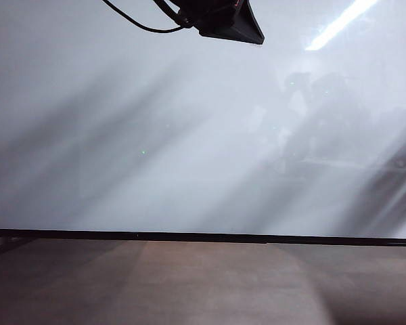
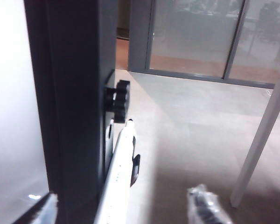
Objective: Reach to the right to find the marker pen, pick it up, and write the number 0 on the whiteboard.
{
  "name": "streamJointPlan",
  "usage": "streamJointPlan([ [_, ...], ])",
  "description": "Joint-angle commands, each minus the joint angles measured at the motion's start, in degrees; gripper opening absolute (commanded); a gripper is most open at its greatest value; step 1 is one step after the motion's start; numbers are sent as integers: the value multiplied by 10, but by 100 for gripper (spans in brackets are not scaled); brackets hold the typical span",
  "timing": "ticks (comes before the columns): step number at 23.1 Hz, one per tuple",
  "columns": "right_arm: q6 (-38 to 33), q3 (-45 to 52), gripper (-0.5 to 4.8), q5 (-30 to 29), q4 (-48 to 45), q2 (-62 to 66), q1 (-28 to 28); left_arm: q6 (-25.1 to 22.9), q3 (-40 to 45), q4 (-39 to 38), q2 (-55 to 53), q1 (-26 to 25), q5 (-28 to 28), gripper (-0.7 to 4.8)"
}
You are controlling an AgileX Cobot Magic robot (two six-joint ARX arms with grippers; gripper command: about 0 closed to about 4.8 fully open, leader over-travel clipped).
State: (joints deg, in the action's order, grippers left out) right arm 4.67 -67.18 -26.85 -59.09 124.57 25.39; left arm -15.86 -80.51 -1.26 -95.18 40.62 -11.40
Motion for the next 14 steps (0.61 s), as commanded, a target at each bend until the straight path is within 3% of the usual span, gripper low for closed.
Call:
streamJointPlan([
  [1, 1, -2, 336, -2, -7, -3, 0, -2, -2, 3, 0, 0, -2, -5],
  [2, 0, -2, 303, -3, -7, -3, -1, -2, -2, 3, 0, 0, -2, -5],
  [14, -45, -2, 301, -3, 6, 2, -4, -2, -2, 3, 0, 0, -2, -5],
])
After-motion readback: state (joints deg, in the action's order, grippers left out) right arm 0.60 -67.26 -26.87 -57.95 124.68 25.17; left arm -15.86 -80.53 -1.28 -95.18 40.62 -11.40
